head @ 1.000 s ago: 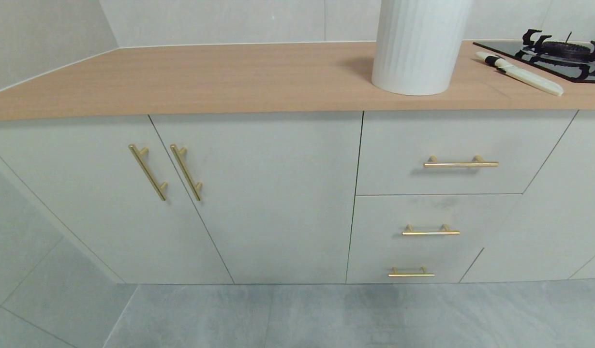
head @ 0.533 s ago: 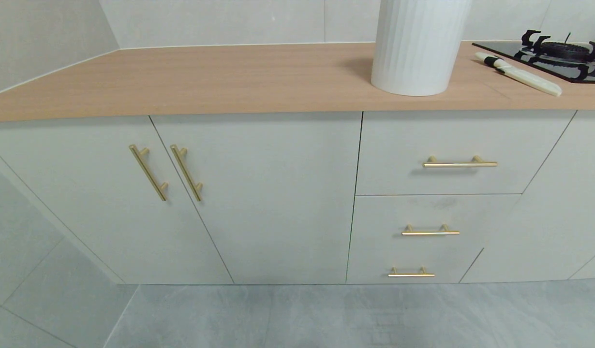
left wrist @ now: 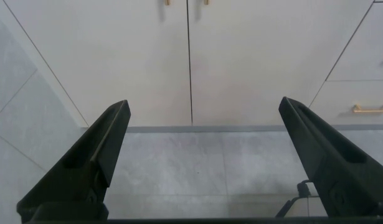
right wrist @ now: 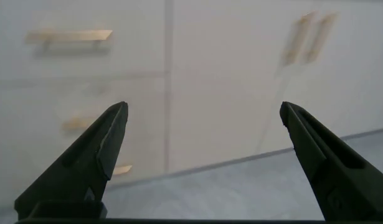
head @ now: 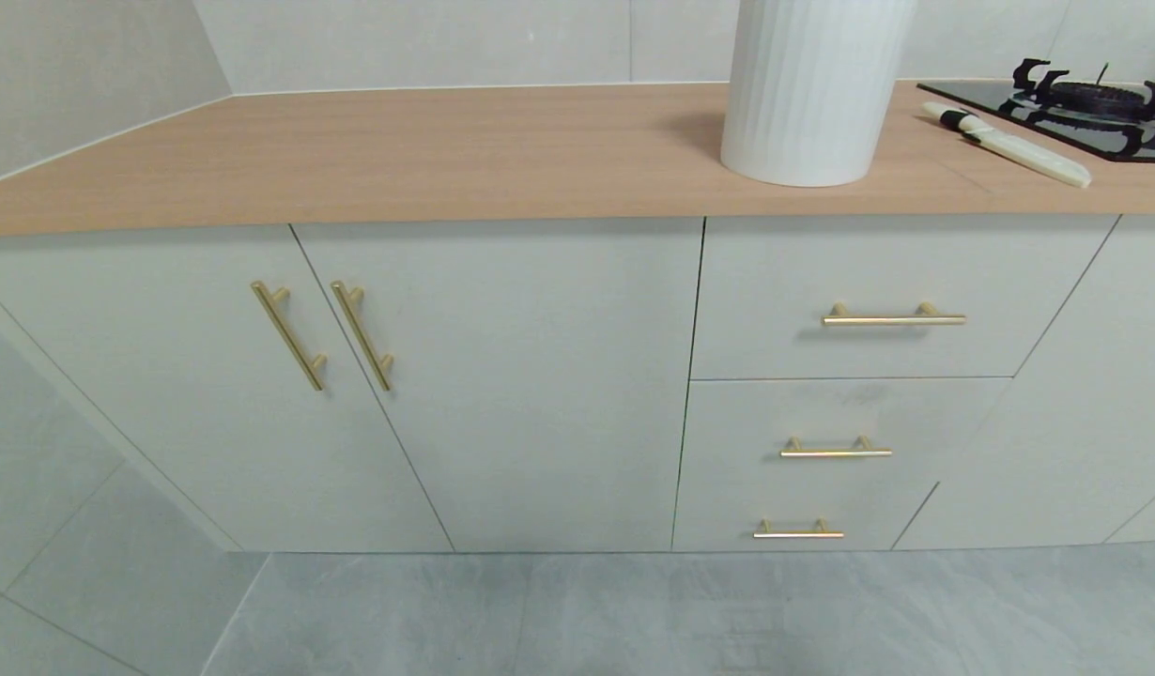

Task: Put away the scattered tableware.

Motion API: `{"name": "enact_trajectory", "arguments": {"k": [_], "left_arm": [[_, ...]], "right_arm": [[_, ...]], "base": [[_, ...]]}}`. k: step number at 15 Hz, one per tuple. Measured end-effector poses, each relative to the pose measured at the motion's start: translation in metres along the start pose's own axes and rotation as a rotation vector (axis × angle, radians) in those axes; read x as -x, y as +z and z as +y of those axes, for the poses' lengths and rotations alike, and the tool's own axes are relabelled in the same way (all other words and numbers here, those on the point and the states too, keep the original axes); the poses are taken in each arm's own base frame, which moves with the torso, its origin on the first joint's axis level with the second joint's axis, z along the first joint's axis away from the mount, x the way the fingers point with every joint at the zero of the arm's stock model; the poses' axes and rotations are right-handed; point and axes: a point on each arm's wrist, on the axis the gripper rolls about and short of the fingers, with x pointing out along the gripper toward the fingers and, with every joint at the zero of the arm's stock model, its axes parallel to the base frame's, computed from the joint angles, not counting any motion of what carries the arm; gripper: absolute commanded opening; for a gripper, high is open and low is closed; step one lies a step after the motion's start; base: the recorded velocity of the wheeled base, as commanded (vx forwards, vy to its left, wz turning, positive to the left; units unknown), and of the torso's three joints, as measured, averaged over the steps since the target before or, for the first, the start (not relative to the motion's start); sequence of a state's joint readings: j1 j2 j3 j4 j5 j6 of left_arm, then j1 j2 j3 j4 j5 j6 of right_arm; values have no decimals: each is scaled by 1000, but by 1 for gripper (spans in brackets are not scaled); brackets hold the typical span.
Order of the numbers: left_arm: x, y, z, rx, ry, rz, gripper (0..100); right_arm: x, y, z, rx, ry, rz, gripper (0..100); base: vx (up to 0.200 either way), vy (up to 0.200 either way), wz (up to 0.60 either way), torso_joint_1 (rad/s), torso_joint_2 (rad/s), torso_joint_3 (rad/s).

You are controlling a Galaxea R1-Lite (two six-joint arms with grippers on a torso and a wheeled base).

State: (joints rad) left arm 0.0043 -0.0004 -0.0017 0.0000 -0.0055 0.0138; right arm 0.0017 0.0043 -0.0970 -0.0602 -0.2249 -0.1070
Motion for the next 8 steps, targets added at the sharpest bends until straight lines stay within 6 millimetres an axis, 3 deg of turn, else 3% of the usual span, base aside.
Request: {"name": "enact_trajectory", "arguments": {"k": [2, 8], "left_arm": [[0, 0, 0, -5, -1, 0, 100], [0, 0, 0, 5, 0, 1, 100]], "right_arm": [[-3, -23, 5, -13, 79, 84, 100], [-4, -28, 6, -40, 117, 89, 100]], "base": [[0, 0, 0, 0, 0, 0], [0, 0, 0, 0, 0, 0]]}}
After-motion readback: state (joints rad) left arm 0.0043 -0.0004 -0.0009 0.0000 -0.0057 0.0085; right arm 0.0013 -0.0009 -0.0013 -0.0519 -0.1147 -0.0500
